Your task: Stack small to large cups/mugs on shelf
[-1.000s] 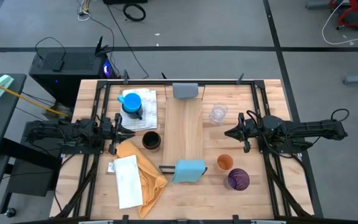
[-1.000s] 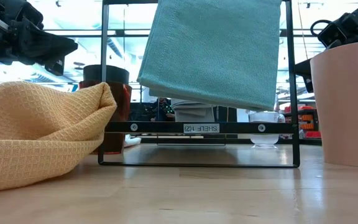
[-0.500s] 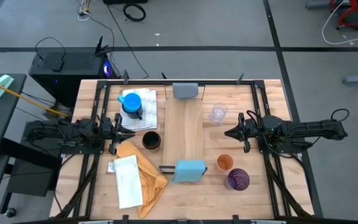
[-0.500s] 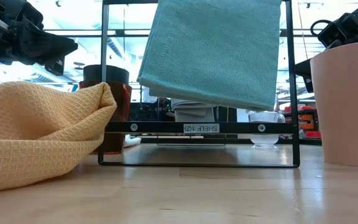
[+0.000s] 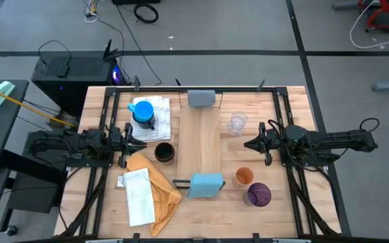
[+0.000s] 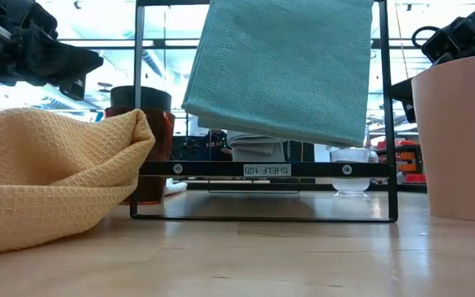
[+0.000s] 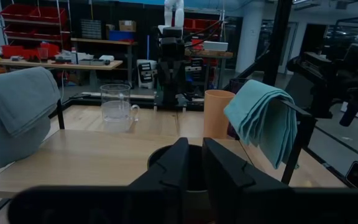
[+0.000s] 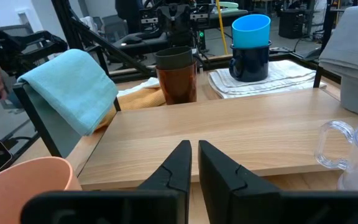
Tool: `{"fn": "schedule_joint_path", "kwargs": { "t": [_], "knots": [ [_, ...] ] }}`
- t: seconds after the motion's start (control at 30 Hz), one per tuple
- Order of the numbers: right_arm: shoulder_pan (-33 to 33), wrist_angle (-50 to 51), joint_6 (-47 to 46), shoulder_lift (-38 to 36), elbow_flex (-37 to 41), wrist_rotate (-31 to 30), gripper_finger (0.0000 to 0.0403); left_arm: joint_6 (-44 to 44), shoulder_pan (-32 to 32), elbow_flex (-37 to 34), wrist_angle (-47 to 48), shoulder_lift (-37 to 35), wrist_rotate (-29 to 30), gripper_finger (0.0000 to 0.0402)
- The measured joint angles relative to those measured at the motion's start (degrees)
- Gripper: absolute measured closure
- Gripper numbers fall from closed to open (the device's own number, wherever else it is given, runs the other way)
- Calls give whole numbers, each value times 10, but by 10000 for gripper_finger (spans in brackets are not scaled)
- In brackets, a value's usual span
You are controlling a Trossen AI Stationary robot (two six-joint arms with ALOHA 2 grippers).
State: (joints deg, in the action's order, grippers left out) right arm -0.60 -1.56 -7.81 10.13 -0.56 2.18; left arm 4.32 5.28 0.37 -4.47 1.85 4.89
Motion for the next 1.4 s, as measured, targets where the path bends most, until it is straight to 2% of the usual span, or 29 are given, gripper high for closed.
{"fn": "schedule_joint_path", "kwargs": {
  "t": [0.33,0.43,0.53,0.63,0.87,1.13,1.27,1.4],
  "knots": [
    [0,0,0,0,0,0,366,-22,0,0,-8,0,0,343],
    [0,0,0,0,0,0,366,-31,0,0,-89,0,20,343],
    [0,0,0,0,0,0,366,19,0,1,-203,5,84,349],
    [0,0,0,0,0,0,366,24,0,29,-222,17,99,353],
    [0,0,0,0,0,0,366,-42,0,177,-189,119,99,350],
    [0,0,0,0,0,0,366,-70,0,424,51,313,80,353],
    [0,0,-3,0,0,0,366,-93,0,545,100,406,77,367],
    [0,-8,-54,0,0,-9,366,-110,0,660,142,485,77,384]
  ]
}}
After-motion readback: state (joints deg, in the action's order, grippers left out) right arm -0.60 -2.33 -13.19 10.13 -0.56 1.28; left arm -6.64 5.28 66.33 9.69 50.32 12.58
